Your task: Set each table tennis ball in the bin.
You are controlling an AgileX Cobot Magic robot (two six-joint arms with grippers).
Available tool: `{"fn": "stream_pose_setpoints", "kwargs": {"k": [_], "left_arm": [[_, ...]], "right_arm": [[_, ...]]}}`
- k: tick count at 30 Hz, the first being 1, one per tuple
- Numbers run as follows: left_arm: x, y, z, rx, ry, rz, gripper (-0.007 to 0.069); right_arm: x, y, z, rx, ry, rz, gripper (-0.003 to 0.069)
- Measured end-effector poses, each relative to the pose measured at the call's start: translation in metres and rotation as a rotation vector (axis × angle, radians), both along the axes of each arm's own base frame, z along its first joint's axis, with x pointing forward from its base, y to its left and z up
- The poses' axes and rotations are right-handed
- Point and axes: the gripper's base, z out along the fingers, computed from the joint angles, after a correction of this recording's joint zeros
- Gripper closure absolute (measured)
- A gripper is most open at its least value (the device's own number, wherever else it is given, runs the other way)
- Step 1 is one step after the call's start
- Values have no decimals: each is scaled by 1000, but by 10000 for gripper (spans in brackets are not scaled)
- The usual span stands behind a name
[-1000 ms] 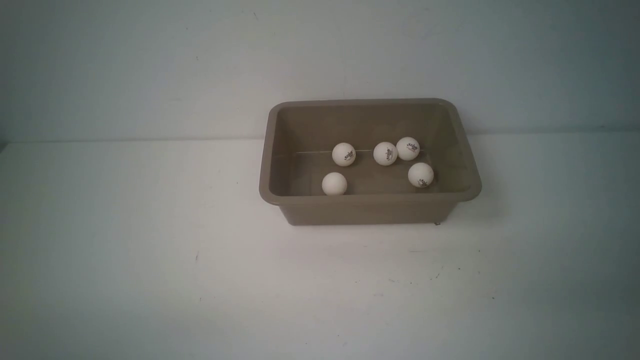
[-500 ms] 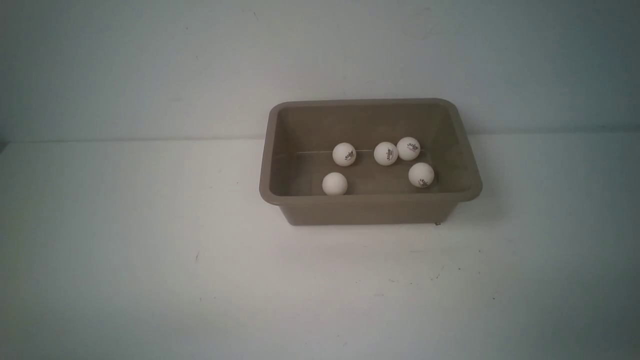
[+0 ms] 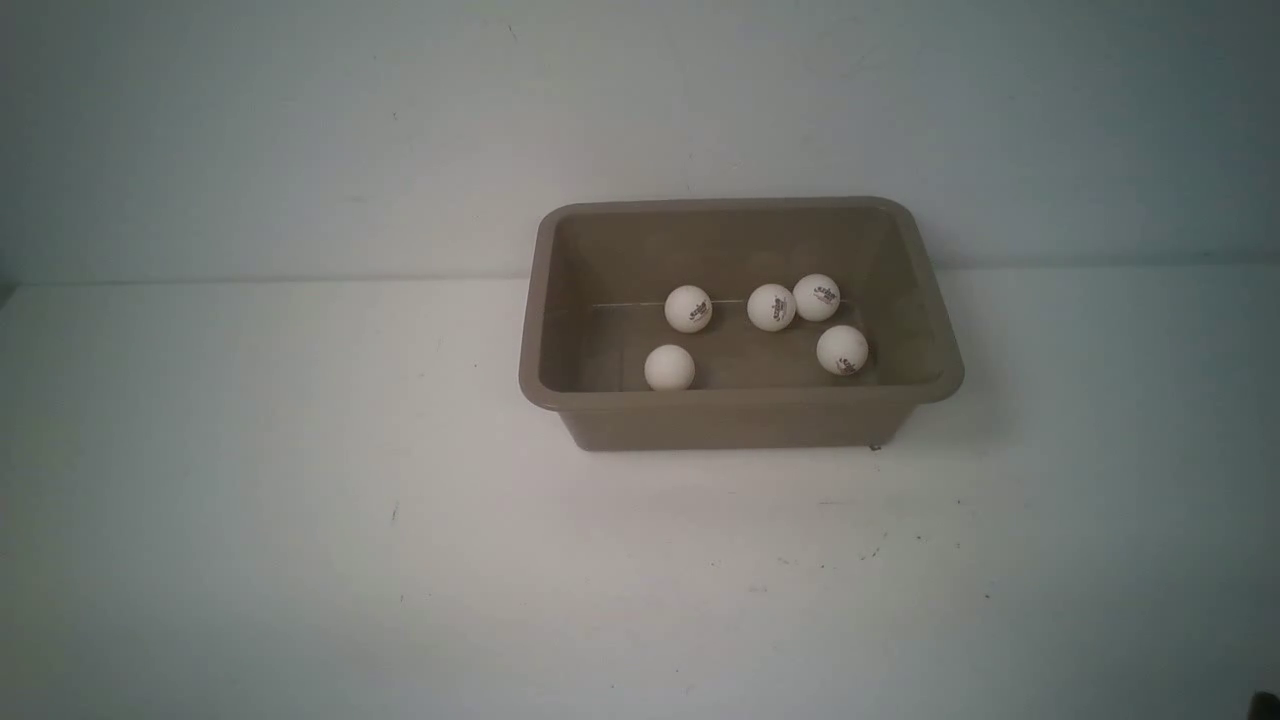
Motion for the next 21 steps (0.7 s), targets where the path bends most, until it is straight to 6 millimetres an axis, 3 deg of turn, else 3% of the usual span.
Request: {"fn": "stream_pose_setpoints", "kwargs": {"k": [5, 21], "left_arm": [[0, 0, 0, 0, 0, 0, 115], [0, 0, 0, 0, 0, 0, 115]], "right_arm": [[1, 0, -10, -6, 21, 4, 230], [2, 0, -8, -27, -23, 17, 230]]}}
